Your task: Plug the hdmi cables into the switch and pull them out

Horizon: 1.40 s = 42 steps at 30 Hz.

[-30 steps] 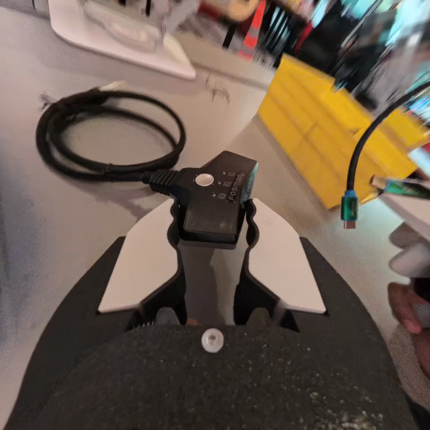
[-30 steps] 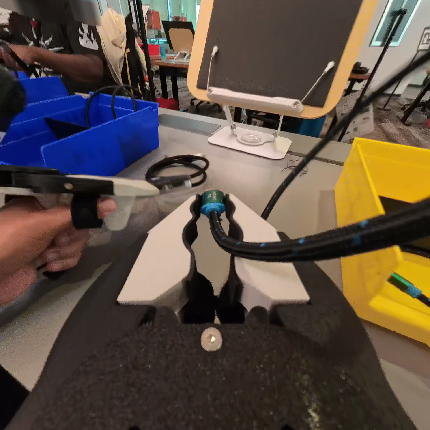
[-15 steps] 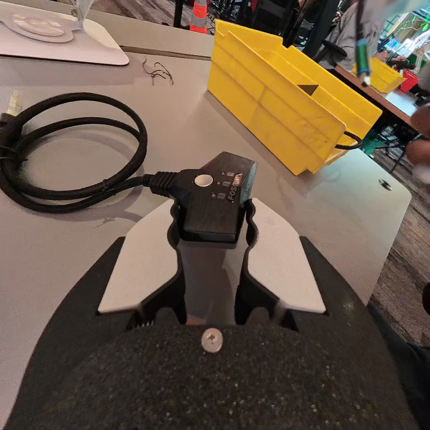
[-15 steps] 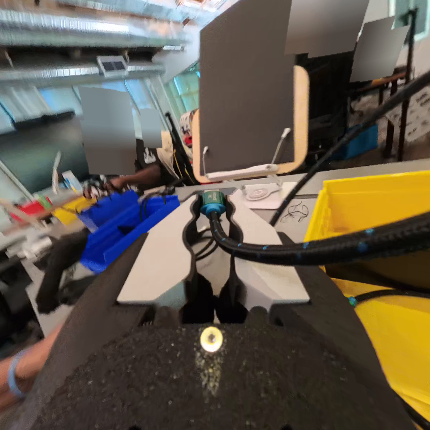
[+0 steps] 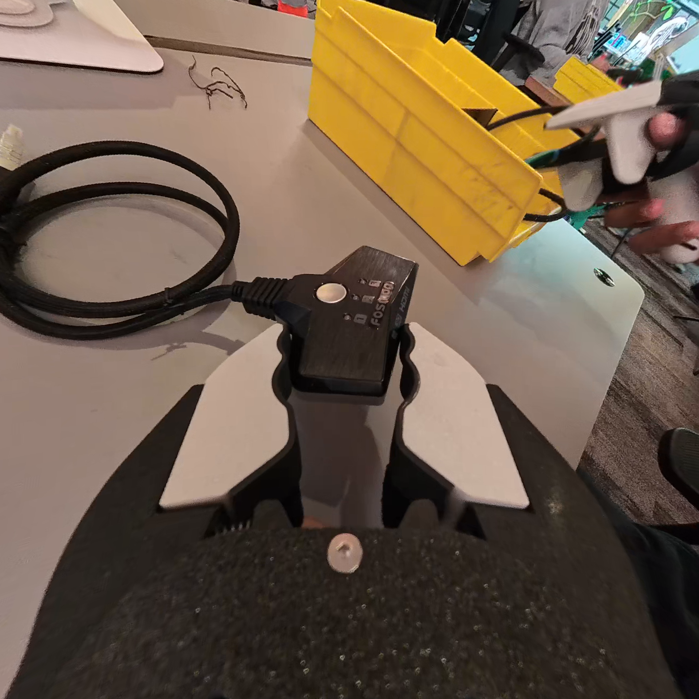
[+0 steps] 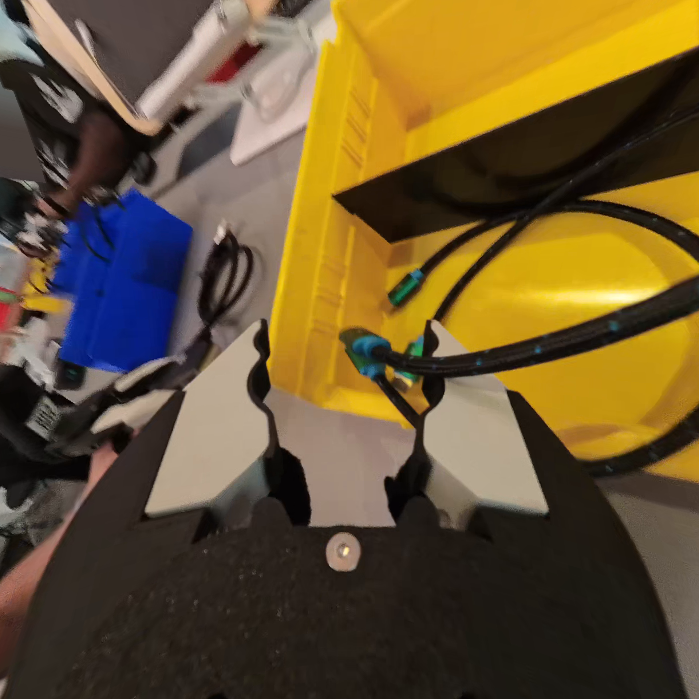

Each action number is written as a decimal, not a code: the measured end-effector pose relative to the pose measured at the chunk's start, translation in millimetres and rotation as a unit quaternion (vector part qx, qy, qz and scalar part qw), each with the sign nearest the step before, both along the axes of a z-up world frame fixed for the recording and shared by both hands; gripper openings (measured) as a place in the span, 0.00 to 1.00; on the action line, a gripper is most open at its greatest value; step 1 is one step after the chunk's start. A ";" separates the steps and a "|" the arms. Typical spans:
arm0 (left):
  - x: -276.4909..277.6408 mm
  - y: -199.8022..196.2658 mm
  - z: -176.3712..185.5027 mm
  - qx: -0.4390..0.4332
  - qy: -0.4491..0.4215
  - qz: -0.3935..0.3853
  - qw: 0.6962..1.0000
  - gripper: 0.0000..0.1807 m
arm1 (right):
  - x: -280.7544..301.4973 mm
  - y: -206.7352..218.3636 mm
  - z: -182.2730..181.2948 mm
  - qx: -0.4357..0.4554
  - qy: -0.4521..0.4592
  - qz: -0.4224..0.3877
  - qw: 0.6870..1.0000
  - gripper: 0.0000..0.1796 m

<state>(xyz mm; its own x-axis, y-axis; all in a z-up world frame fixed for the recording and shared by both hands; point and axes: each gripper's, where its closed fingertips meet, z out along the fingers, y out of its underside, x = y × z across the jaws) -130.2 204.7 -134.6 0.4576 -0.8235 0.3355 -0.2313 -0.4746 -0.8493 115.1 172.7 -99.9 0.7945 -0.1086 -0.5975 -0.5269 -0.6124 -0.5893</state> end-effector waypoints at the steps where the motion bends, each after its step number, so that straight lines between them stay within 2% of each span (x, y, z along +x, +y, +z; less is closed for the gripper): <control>1: 0.1 -0.1 -0.1 0.000 0.001 -0.002 1.000 0.30 | -1.3 -8.1 -4.0 -0.022 -0.015 0.017 0.999 0.46; 6: -1.2 -0.2 0.6 -0.001 0.004 -0.012 1.000 0.30 | 29.1 -63.5 -11.3 -0.148 -0.158 0.030 0.976 0.46; 9: -1.5 -0.5 4.3 -0.002 -0.006 -0.021 1.000 0.30 | 42.4 -83.7 6.7 -0.155 -0.186 0.013 0.970 0.44; 11: -1.2 -1.7 10.1 0.000 -0.021 -0.036 0.999 0.30 | 37.5 -79.9 27.4 -0.112 -0.189 0.012 0.975 0.41; 12: -1.3 -2.7 13.6 0.004 -0.027 -0.047 0.998 0.30 | 22.1 -73.1 39.4 -0.073 -0.185 0.040 0.979 0.39; 14: -2.3 -3.9 22.7 0.015 -0.045 -0.069 0.996 0.30 | -29.9 -56.0 62.0 0.024 -0.163 0.138 0.977 0.38; 16: -4.2 -5.2 35.9 0.020 -0.076 -0.088 0.993 0.30 | -91.8 -39.3 77.8 0.133 -0.120 0.230 0.957 0.39; 18: -7.0 -8.9 51.6 0.026 -0.112 -0.112 0.987 0.30 | -146.8 -27.0 76.6 0.198 -0.059 0.297 0.932 0.44; 23: -15.9 -19.6 76.0 0.017 -0.167 -0.163 0.972 0.30 | -219.5 1.1 57.7 0.283 -0.020 0.339 0.897 0.49; 27: -15.7 -27.4 76.0 0.020 -0.167 -0.180 0.969 0.30 | -246.3 4.4 52.1 0.297 -0.033 0.362 0.883 0.47; 29: -13.7 -31.0 72.9 0.023 -0.158 -0.186 0.969 0.30 | -252.7 3.9 53.4 0.305 -0.034 0.367 0.878 0.41; 31: -12.3 -31.9 69.2 0.021 -0.150 -0.183 0.971 0.30 | -251.7 7.8 45.0 0.288 -0.052 0.361 0.886 0.32; 35: -8.7 -32.7 68.5 -0.001 -0.159 -0.176 0.971 0.30 | -247.7 7.2 42.4 0.250 -0.022 0.363 0.897 0.31; 42: -6.1 -38.1 70.9 0.015 -0.156 -0.183 0.970 0.30 | -243.3 0.4 46.6 0.266 -0.028 0.369 0.890 0.31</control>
